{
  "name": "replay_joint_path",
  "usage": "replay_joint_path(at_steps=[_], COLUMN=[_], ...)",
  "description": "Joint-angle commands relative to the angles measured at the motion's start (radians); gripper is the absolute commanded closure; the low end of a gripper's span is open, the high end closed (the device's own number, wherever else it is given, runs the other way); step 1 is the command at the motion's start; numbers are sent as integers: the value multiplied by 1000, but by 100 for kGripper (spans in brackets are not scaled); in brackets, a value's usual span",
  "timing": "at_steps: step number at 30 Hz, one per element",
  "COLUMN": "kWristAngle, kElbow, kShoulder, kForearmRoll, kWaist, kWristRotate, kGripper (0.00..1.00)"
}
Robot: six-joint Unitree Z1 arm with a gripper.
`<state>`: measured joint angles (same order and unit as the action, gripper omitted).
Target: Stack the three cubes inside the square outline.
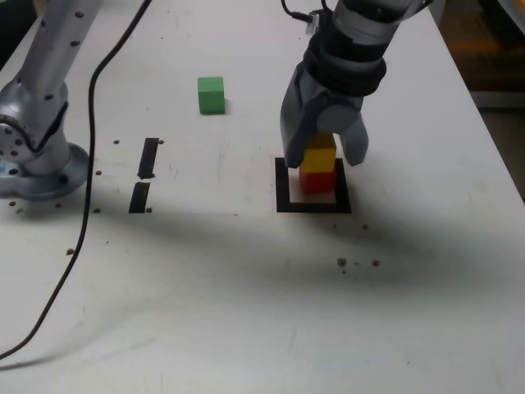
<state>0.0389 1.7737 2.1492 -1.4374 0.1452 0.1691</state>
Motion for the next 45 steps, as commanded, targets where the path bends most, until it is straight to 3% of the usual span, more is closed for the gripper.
replay_joint_path(at_steps=[1,8,14,18,22,27,31,37,45], kWristAngle=[6,40,116,163,180,201,205,179,170], kElbow=[4,-5,-136,-267,-395,-503,-562,-609,-622], kShoulder=[-12,-125,-394,-538,-606,-612,-572,-472,-358], kForearmRoll=[-8,-74,-125,-123,-113,-52,64,214,330], kWaist=[0,0,-22,-110,-275,-481,-593,-637,-662], kWristRotate=[2,16,-4,-80,-186,-335,-438,-520,-564], kGripper=[7,0,0,0,0,0,0,1,1])
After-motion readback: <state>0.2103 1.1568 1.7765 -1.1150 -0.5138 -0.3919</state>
